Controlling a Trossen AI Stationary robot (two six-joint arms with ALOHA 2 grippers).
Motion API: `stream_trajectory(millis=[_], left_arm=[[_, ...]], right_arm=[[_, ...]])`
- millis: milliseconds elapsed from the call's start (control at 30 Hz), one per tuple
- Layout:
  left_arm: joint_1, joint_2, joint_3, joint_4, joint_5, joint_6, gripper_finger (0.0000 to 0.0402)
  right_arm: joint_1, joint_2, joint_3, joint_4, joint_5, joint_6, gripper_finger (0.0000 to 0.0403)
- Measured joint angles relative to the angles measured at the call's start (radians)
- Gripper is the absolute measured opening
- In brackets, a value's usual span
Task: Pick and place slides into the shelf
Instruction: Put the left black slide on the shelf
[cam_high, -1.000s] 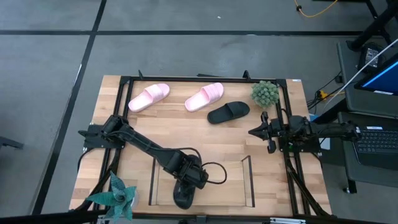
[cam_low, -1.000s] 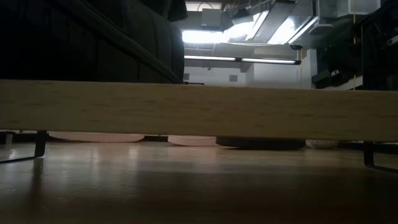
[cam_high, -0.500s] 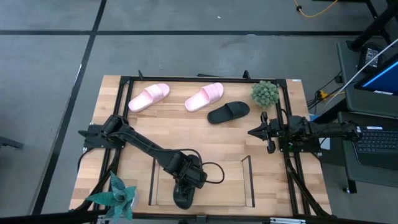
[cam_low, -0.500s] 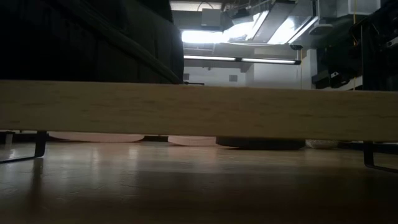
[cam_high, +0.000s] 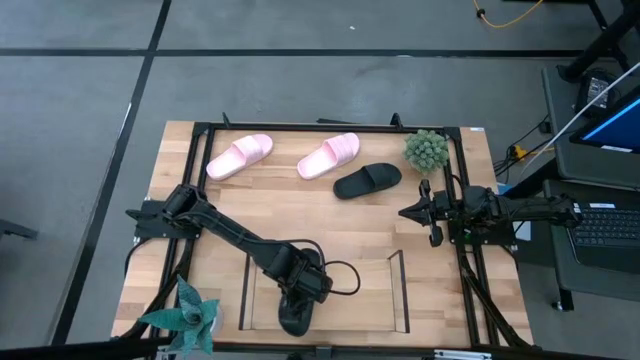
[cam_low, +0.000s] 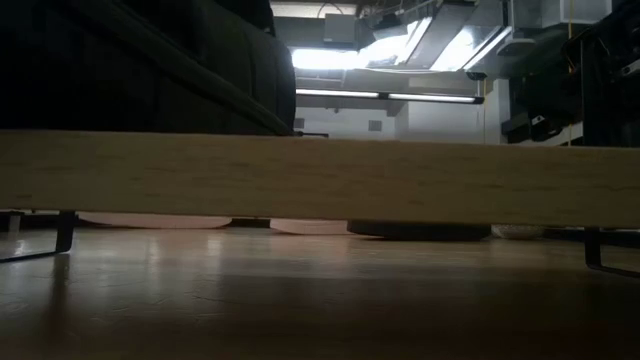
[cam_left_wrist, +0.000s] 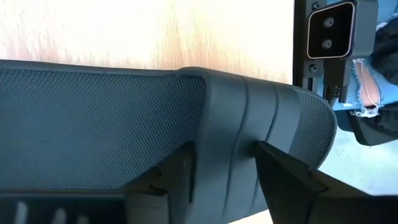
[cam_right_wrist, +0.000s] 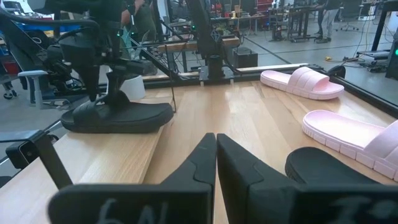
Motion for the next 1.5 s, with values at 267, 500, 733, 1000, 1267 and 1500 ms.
stream_trajectory(millis=[267,500,733,1000,1267,1500], left_arm=[[0.000,-0.001,0.000,-0.012,-0.005,0.000,0.0077],[0.001,-0.002,0.000,-0.029,-0.006,0.000,0.0008],[0.002,-0.002,0.001,-0.064,0.006,-0.009,0.0006],[-0.001,-0.010,0.001,-0.079,0.018,-0.054,0.0004],[-0.004,-0.010,0.059,-0.091,0.039,-0.050,0.0003],[-0.004,-0.010,0.067,-0.119,0.045,-0.083,0.0002]], right_arm=[[0.000,0.000,0.000,0.000,0.000,0.000,0.0017],[0.000,0.000,0.000,0.000,0.000,0.000,0.0017],[0.000,0.000,0.000,0.000,0.000,0.000,0.0017],[0.000,0.000,0.000,0.000,0.000,0.000,0.0017],[0.000,0.000,0.000,0.000,0.000,0.000,0.0017],[0.000,0.000,0.000,0.000,0.000,0.000,0.0017]])
